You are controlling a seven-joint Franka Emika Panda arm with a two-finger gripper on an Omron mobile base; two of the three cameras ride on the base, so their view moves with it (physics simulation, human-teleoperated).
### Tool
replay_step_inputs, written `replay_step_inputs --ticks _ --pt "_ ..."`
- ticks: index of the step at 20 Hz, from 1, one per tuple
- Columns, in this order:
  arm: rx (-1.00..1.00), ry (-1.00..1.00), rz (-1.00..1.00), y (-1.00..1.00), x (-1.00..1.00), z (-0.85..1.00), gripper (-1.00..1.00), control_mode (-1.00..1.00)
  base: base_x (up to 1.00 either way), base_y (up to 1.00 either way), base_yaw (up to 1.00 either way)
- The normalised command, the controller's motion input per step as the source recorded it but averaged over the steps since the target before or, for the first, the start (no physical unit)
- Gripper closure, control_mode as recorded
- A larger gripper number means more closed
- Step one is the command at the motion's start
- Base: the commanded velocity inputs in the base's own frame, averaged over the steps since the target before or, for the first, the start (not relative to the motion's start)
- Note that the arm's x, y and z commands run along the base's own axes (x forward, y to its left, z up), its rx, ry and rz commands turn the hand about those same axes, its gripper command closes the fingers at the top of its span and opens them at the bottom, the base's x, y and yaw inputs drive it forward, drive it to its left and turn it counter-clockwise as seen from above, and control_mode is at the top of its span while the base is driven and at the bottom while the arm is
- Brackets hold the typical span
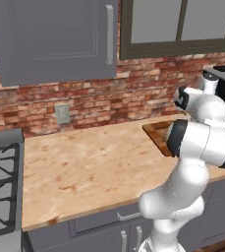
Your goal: Retrieve the sausage and cheese from the fridge and place them on the cutting board on the counter.
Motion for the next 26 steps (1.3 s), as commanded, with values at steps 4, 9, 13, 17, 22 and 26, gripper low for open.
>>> replay_step_inputs --ticks 4,9,13,17,22,26 --pt "-0.09 0.00 0.21 0.67 -0.84 0.96 -1.00 -1.00 0.00 0.00 0.00" --pt "-0.09 -0.01 0.29 0.65 -0.96 0.75 -1.00 -1.00 0.00 0.00 0.00" --pt "-0.02 -0.12 0.38 0.78 -0.90 0.47 -1.00 -1.00 0.00 0.00 0.00" --pt "0.00 -0.23 0.33 0.80 -1.00 0.37 -1.00 -1.00 0.00 0.00 0.00" --pt "0.00 -0.26 0.26 0.88 -0.94 0.45 -1.00 -1.00 0.00 0.00 0.00" --pt "0.01 -0.10 0.05 0.67 -0.78 0.72 -1.00 -1.00 0.00 0.00 0.00"
